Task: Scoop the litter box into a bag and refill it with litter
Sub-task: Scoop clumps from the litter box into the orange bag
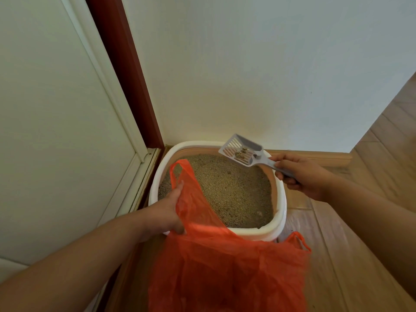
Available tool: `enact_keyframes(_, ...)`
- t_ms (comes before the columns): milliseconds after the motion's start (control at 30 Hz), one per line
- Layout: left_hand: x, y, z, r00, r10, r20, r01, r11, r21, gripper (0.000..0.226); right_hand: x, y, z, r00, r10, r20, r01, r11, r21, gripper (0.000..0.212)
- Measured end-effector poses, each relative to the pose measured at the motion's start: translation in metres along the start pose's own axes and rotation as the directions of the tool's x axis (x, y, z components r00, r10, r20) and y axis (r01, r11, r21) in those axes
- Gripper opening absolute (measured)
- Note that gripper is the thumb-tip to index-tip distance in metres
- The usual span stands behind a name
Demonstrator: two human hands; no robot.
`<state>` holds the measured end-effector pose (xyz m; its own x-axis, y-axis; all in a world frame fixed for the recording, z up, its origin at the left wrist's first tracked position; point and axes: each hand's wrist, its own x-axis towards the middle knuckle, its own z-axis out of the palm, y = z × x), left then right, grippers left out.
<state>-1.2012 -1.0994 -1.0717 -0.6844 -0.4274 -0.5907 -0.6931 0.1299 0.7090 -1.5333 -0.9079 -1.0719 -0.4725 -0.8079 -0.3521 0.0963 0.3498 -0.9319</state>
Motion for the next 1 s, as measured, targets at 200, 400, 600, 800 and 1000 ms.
enact_keyframes(200, -0.003, 0.003, -0.001, 1.0, -0.009, -0.01, 0.007, 0.993, -0.119, 0.135, -0.007, -0.001, 0.002, 0.997, -0.039, 0.071, 0.046, 0.994, -0.101, 0.016)
enact_keyframes(400, -0.005, 0.004, -0.004, 0.999, -0.008, 0.031, 0.015, 0.974, -0.226, 0.136, -0.013, 0.003, 0.01, 0.976, -0.03, 0.214, 0.079, 0.972, -0.223, 0.017)
enact_keyframes(600, -0.008, 0.002, -0.003, 0.995, 0.012, 0.095, 0.015, 0.96, -0.279, 0.135, -0.02, 0.008, 0.025, 0.913, 0.033, 0.407, 0.135, 0.916, -0.379, 0.02)
enact_keyframes(800, -0.006, 0.001, -0.002, 0.993, 0.014, 0.115, 0.024, 0.947, -0.322, 0.135, -0.018, 0.004, 0.048, 0.882, 0.016, 0.472, 0.314, 0.727, -0.611, 0.022)
enact_keyframes(1000, -0.006, 0.002, -0.001, 0.994, 0.024, 0.11, 0.01, 0.953, -0.301, 0.133, -0.022, -0.024, 0.086, 0.804, 0.107, 0.585, 0.527, 0.328, -0.784, 0.031)
